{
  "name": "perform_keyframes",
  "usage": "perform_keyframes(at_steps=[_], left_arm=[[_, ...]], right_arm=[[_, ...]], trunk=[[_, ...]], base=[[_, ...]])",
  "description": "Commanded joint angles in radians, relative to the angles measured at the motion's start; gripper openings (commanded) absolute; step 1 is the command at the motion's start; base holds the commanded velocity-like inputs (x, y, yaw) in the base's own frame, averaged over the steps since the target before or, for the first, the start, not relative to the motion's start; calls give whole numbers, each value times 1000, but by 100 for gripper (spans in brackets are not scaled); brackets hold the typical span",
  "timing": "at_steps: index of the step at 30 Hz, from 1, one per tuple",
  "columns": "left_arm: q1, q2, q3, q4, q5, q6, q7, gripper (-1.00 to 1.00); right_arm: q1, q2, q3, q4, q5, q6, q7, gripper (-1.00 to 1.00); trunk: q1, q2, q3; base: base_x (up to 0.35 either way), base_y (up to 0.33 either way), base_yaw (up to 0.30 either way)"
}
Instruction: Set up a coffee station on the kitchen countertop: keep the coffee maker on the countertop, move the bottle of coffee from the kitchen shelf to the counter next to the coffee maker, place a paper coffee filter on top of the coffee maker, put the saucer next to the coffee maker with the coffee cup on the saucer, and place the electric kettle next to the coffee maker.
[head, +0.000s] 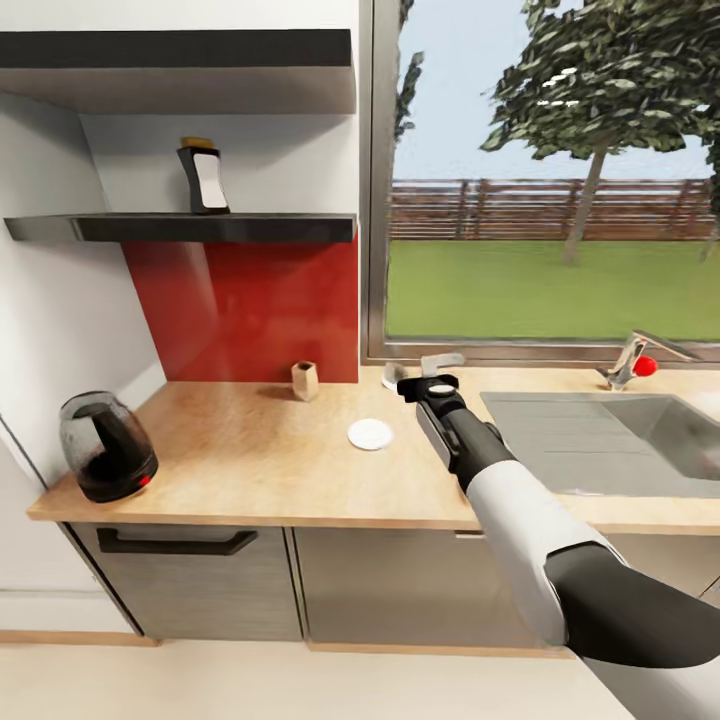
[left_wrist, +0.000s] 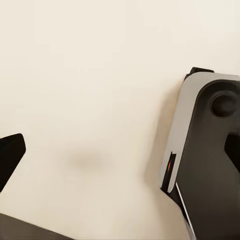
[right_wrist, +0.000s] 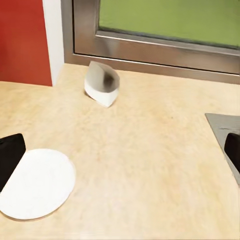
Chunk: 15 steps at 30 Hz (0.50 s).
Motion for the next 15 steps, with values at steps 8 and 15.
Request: perform_keyframes(at_steps=[8, 15], left_arm=[[4, -1, 3, 4, 5, -3, 22, 100], [3, -1, 3, 3, 5, -3, 23, 100]], right_arm=[[2, 0, 3, 22, 2, 5, -5, 100], [3, 0, 4, 25, 2, 4, -5, 100]], trunk=[[1, -2, -2], [1, -2, -2]], base=[[339, 0, 0], [340, 0, 0]])
